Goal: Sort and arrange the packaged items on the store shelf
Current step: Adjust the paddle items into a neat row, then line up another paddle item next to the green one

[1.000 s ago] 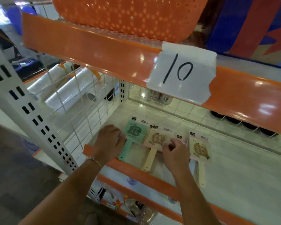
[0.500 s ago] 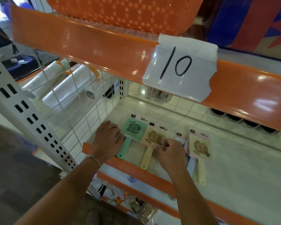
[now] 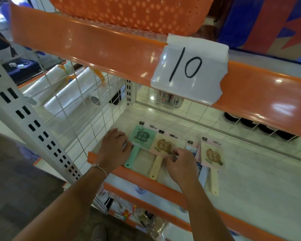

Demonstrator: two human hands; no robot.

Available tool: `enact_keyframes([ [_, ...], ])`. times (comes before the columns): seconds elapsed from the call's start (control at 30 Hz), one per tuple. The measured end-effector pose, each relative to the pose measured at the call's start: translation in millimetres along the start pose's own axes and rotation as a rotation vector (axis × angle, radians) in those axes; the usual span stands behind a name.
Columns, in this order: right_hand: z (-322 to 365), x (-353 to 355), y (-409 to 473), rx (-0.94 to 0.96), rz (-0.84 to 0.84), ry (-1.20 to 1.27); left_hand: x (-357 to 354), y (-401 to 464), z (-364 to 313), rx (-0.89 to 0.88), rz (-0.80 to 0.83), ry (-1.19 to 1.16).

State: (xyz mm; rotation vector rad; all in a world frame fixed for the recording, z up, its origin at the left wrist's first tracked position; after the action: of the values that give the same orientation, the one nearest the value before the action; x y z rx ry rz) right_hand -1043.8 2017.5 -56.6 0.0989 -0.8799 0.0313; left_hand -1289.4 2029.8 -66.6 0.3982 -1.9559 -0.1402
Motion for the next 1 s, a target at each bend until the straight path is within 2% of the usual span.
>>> enact_keyframes([
  [0.13,-1,0,-3,-0.003,0.009,0.047,-5,-1,4,0.037,0.028,-0.02],
  [0.23,-7,9,-10,-0.028,-0.042,0.039,-3,-3,8,0.094,0.043,-0.132],
  [0.37,-32,44,-21,-0.114,-0.211,0.01,19,-5,4,0.159,-0.085,-0.325],
  [0.47,-62,74,-24,-0.237,-0.286,-0.141,28,-12,-30,0.092,-0.127,-0.399],
  [0.6,-96,83,-27,-0.421,-0.198,-0.179,13,-30,-102,-0.057,0.009,-0.455],
  [0.77,-103,74,-24,-0.419,-0.157,-0.149,-6,-48,-155,-0.106,0.129,-0.517],
  [0.87,-102,72,-26,-0.399,-0.152,-0.183,-10,-55,-165,-0.134,0.148,-0.487],
  [1.0,-97,77,-27,-0.341,-0.219,-0.098,-9,-61,-169,-0.141,0.175,-0.487],
])
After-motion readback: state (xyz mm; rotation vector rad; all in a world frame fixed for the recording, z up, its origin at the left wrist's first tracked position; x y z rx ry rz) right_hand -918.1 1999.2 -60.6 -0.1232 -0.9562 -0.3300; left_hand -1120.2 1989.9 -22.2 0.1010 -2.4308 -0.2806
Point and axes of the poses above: each hand's wrist, its own y-axis towards the middle knuckle, its own x-axis out of the back of the hand, z = x × y, the point moved 7 cm from there along y, towards the middle knuckle, and after that the axes turned 11 degrees about x, right-handed, at the moved point
